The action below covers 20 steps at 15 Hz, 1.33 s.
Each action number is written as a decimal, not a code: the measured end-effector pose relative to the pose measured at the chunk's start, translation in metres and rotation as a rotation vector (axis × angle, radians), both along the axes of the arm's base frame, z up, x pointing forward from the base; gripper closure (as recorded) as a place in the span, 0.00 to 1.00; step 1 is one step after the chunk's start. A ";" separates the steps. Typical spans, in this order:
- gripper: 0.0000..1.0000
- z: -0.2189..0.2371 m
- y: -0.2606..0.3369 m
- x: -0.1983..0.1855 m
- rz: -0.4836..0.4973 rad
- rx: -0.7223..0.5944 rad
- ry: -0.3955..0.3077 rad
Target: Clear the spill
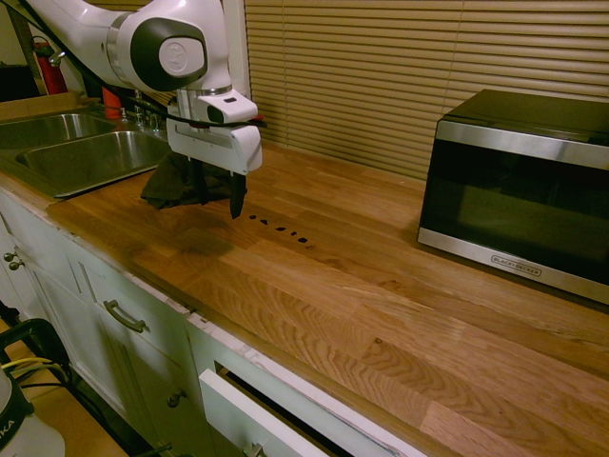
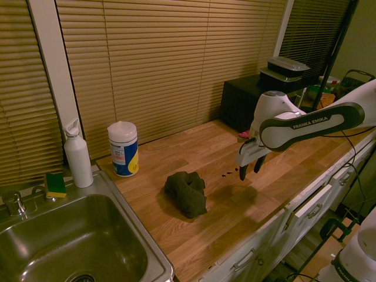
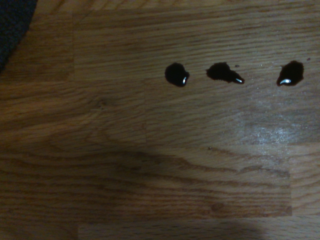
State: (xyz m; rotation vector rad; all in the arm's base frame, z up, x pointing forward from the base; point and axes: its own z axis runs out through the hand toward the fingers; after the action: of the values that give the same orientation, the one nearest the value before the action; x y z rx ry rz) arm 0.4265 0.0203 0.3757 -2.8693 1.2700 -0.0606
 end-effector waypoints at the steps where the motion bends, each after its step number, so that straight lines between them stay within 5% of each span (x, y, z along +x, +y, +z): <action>1: 0.00 -0.001 0.000 0.000 -0.002 0.002 0.000; 8: 0.00 0.013 0.039 0.006 -0.003 0.009 -0.082; 20: 0.00 0.045 0.207 0.038 0.119 -0.007 -0.218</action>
State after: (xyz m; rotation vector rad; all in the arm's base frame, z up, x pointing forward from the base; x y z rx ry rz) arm 0.4643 0.2278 0.4208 -2.8407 1.0603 -0.3660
